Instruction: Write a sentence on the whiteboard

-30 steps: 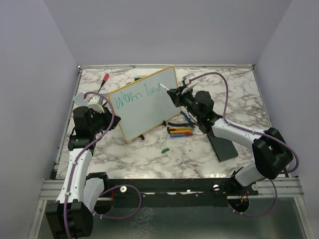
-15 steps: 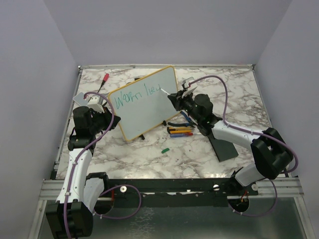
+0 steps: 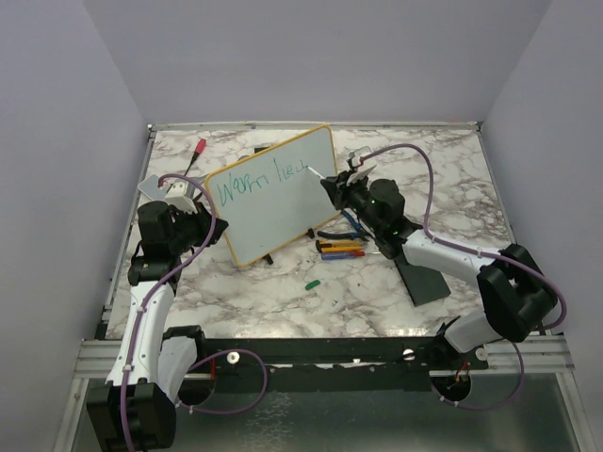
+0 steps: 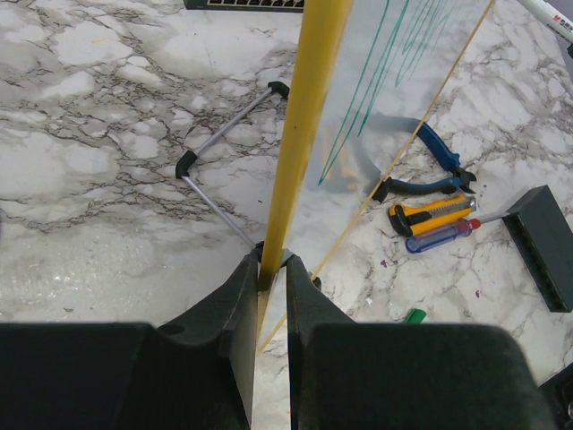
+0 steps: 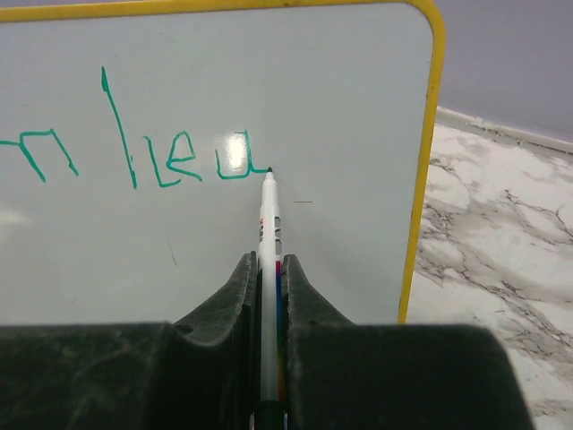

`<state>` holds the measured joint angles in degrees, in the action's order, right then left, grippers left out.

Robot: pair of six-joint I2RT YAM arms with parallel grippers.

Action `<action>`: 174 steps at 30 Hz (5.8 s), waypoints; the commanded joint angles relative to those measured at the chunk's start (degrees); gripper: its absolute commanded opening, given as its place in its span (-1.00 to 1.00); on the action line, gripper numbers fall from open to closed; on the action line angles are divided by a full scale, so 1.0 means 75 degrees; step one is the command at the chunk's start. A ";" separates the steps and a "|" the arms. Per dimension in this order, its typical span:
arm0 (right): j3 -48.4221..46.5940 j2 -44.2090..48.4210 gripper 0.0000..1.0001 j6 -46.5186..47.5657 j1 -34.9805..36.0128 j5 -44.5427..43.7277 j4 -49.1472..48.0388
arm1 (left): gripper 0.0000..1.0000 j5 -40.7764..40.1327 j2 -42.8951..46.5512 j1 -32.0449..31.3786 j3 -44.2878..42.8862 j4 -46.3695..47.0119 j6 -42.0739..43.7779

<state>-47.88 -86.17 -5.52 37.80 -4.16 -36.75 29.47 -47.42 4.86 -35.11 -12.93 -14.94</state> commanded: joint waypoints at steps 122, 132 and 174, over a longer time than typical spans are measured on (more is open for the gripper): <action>-0.0474 -0.0200 -0.98 0.0091 -0.0025 -0.0497 0.0129 | -1.00 -0.0192 0.0158 0.0031 0.0006 0.0167 0.0010; -0.0710 -0.0377 -0.98 0.0103 -0.0045 -0.1098 0.0283 | -1.00 -0.0205 0.0135 0.0031 0.0009 0.0167 0.0023; -0.0701 -0.0326 -0.98 0.0436 -0.0187 -0.0438 -0.0400 | -1.00 -0.0203 0.0147 0.0031 0.0009 0.0165 0.0005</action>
<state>-52.45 -88.01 -2.72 36.67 -6.83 -39.31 29.50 -47.13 4.75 -35.11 -12.93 -14.94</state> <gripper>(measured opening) 0.105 0.142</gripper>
